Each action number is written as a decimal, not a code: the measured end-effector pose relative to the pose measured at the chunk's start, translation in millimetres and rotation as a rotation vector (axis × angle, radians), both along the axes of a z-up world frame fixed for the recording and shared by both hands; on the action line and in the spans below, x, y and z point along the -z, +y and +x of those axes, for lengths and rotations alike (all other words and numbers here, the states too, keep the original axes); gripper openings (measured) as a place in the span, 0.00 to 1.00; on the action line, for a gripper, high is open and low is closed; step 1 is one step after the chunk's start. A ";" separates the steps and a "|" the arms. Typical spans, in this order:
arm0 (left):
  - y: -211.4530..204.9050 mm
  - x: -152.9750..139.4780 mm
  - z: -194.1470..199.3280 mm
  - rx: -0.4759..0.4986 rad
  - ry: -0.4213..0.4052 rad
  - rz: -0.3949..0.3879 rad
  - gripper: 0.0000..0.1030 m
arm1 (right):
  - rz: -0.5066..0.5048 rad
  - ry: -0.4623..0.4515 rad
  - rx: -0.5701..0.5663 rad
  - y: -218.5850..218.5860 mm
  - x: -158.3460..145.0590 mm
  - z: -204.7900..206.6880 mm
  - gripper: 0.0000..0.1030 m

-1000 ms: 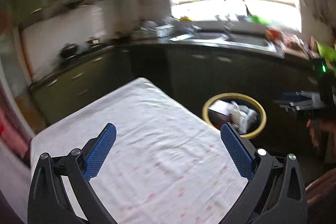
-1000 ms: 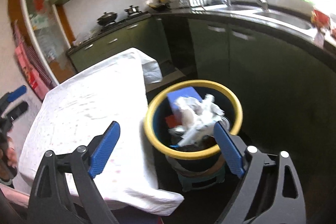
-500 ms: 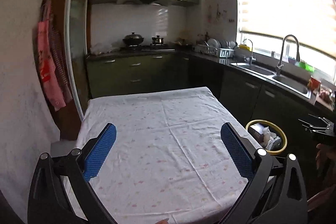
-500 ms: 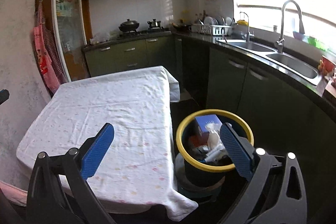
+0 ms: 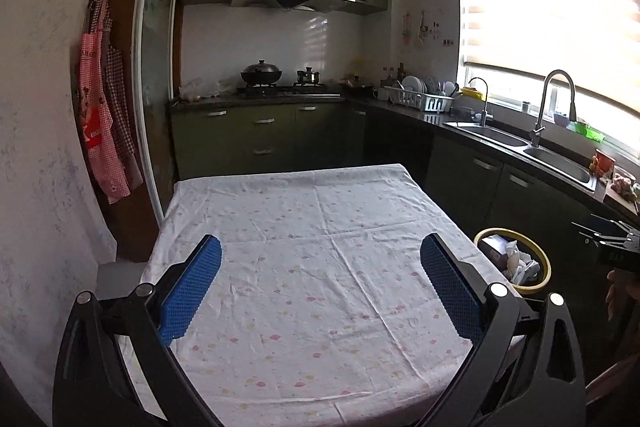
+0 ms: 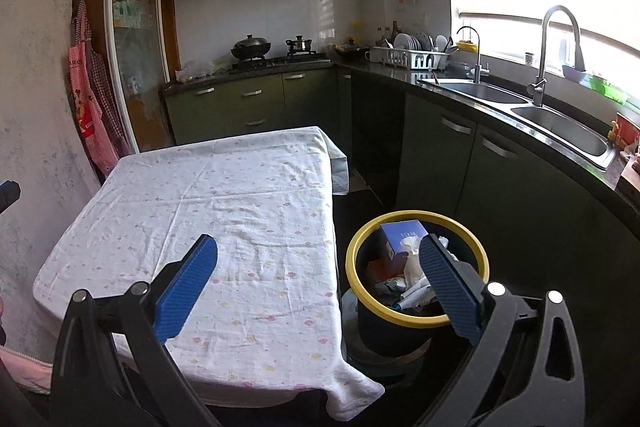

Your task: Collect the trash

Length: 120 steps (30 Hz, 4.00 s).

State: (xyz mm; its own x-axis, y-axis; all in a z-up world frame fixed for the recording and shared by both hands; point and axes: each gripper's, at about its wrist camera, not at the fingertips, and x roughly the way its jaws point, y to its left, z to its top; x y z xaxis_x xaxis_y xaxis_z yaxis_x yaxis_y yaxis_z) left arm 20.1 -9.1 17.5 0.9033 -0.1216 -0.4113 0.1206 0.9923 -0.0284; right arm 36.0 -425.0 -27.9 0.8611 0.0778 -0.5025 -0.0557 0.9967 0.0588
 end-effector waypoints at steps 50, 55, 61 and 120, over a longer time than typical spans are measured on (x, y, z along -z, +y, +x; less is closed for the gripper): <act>-14.0 6.9 5.9 0.036 0.030 0.008 0.95 | 0.008 0.012 0.011 1.2 8.1 3.6 0.93; -13.4 9.1 7.0 0.039 0.037 0.006 0.95 | 0.008 0.014 0.010 1.8 9.4 3.9 0.93; -11.8 11.2 7.8 0.043 0.038 0.001 0.95 | 0.010 0.020 0.008 4.0 11.7 6.0 0.93; -22.5 19.4 18.0 0.045 0.048 0.043 0.95 | 0.018 0.053 -0.002 11.0 23.1 14.9 0.93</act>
